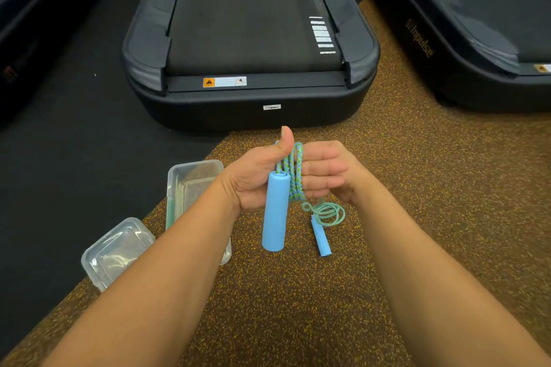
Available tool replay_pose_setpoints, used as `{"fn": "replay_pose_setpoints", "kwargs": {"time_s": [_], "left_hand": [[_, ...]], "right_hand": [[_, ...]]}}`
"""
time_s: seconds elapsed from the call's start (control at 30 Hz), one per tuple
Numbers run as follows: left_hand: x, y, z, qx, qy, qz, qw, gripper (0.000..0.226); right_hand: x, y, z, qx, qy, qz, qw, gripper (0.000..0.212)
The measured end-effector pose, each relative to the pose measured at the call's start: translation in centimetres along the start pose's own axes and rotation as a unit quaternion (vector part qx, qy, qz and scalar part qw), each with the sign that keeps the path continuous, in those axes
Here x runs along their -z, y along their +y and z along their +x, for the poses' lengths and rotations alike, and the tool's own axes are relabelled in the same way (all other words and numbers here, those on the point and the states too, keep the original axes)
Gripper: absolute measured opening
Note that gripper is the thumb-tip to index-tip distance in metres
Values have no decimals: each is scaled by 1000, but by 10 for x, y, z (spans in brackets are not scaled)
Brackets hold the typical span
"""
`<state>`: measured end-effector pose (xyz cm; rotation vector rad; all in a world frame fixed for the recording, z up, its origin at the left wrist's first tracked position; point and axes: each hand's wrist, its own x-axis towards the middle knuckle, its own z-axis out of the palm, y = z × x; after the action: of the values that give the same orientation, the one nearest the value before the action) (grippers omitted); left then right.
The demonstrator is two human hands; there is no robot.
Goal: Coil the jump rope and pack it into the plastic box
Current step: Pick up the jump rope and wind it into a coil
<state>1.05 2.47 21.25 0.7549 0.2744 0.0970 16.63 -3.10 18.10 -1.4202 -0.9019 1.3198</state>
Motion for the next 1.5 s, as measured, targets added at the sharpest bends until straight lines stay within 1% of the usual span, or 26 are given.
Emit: {"fn": "replay_pose_setpoints", "kwargs": {"time_s": [0.07, 0.13, 0.2, 0.27, 0.33, 0.4, 0.57, 0.63, 0.7, 0.8, 0.87, 0.97, 1.0, 1.07, 1.1, 1.13, 1.3, 1.37, 1.5], "left_hand": [[3, -1, 2, -25, -5, -13, 1000, 66], [9, -2, 5, -54, 8, -31, 998, 65], [16, -5, 7, -82, 31, -55, 995, 63], [22, -6, 8, -98, 58, -67, 991, 62], [28, -9, 8, -100, 84, -60, 990, 63], [33, -10, 8, -99, 101, -50, 989, 64], [33, -10, 9, -83, 129, -46, 987, 67], [31, -9, 8, -73, 135, -31, 988, 67], [28, -7, 7, -61, 142, -22, 988, 66], [23, -5, 4, -44, 148, 6, 988, 64], [21, -2, 2, -39, 154, 22, 987, 61], [20, 2, 1, -26, 141, 51, 988, 63], [18, 3, 0, -20, 139, 64, 988, 61], [15, 3, 0, -13, 138, 71, 988, 58], [14, 2, 1, -12, 137, 68, 988, 57], [13, 2, 1, -12, 134, 65, 989, 58], [8, 0, 2, 8, 113, 67, 991, 66], [5, 0, 3, 15, 104, 67, 992, 67], [2, 2, 1, 28, 75, 72, 994, 69]], "right_hand": [[-3, 8, 0, -5, -5, 1, 1000, 32], [-2, 15, 0, -25, -43, -24, 998, 25], [3, 18, -1, -67, -72, -52, 994, 14], [7, 15, -2, -108, -91, -62, 988, 13], [10, 7, -5, -128, -110, -92, 981, 18], [12, -2, -7, -133, -134, -145, 971, 21], [11, -25, -9, -134, -163, -255, 944, 15], [8, -35, -12, -125, -170, -278, 937, 15], [8, -42, -12, -108, -171, -292, 935, 22], [7, -52, -12, -87, -168, -314, 930, 19], [5, -59, -14, -70, -167, -330, 926, 21], [1, -69, -18, -62, -171, -304, 935, 29], [0, -71, -17, -49, -156, -323, 932, 27], [0, -73, -14, 2, -116, -416, 902, 22], [0, -74, -13, 17, -101, -446, 889, 20], [0, -74, -13, 30, -91, -457, 884, 18], [-2, -75, -13, 99, -44, -437, 893, 7], [0, -71, -11, 113, -34, -424, 898, 8], [4, -60, -6, 120, -34, -336, 934, 7]]}}
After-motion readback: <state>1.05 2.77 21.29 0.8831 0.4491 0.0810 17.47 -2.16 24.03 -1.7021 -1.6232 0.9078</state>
